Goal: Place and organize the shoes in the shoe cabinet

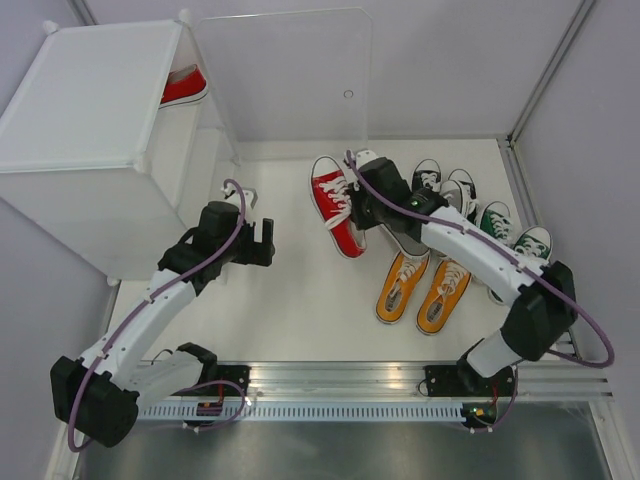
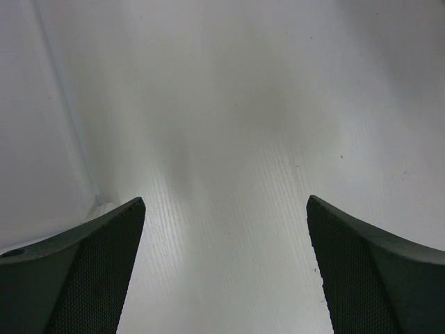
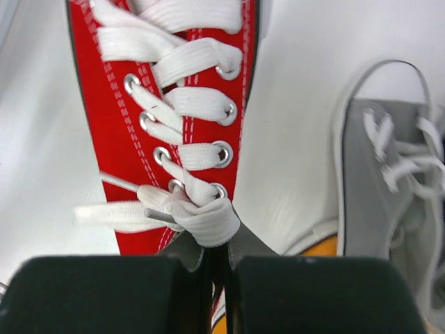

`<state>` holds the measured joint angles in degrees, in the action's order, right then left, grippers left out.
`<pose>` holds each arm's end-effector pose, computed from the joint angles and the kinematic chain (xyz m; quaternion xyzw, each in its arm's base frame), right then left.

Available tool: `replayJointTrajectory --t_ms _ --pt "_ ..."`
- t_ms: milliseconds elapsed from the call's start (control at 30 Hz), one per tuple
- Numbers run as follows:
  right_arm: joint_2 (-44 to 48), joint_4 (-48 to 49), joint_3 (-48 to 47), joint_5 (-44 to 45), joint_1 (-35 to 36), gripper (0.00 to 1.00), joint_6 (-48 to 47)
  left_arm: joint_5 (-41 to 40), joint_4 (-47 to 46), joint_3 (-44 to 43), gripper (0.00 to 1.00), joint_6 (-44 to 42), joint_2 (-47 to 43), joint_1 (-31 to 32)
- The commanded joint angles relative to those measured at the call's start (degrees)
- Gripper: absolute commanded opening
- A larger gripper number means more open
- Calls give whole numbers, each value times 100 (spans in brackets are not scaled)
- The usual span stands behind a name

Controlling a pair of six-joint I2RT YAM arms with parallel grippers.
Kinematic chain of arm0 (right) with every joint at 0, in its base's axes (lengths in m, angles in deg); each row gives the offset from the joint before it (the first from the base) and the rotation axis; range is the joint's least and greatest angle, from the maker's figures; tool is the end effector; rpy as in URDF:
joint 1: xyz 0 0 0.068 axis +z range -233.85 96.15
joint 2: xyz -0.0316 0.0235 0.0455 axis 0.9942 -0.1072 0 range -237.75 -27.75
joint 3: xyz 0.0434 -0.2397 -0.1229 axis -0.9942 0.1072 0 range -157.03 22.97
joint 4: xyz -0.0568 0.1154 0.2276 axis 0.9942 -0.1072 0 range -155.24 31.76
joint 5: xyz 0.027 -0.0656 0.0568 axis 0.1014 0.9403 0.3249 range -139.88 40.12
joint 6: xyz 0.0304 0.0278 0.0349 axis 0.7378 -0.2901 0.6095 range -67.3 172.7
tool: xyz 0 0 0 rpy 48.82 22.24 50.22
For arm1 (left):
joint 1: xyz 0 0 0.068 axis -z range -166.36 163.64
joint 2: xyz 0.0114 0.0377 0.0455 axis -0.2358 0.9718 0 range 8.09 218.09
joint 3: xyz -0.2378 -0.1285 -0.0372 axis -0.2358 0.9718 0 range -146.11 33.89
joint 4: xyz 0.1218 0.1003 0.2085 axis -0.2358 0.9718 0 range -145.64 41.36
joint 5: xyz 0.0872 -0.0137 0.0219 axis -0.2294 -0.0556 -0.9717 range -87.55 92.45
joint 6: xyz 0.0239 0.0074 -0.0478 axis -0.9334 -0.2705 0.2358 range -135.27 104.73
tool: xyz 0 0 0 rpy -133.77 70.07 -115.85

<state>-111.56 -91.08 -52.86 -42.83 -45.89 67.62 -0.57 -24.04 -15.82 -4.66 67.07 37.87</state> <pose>0.2590 0.1966 0.3299 -0.1562 0.8944 0.1348 0.3967 0.1998 -0.0878 0.2878 0.0970 0.9040 -0.1016 0.4037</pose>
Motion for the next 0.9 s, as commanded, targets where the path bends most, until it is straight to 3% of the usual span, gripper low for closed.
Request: replayJointTrajectory --t_ms 0,133,233,367,467,500,600,700,867 --pt "-748 875 -834 -870 10 1 -656 -189 -145 23 100 -94 8 3" --pt "-2161 1034 -1477 -1609 28 1 -1131 -207 -145 23 100 -86 8 3" --pt "-3207 623 -2293 -1979 63 1 -1421 -181 -145 23 100 -86 34 3" --pt "-4037 638 -2849 -2146 89 1 -1448 -137 -145 23 100 -86 43 3" --pt "-4266 665 -3034 -2111 98 28 -1439 -76 -162 14 100 -86 52 12" --pt "-4266 656 -3069 -2094 98 43 -1439 -49 -162 14 100 -86 52 3" --pt "-3986 665 -2912 -2006 98 68 -1439 39 -162 23 100 -86 78 3" --pt "-3433 709 -2544 -1734 89 81 -1439 179 -180 23 100 -130 131 3" --pt "-2045 630 -1831 -944 98 91 -1010 276 -154 -91 100 -33 315 90"
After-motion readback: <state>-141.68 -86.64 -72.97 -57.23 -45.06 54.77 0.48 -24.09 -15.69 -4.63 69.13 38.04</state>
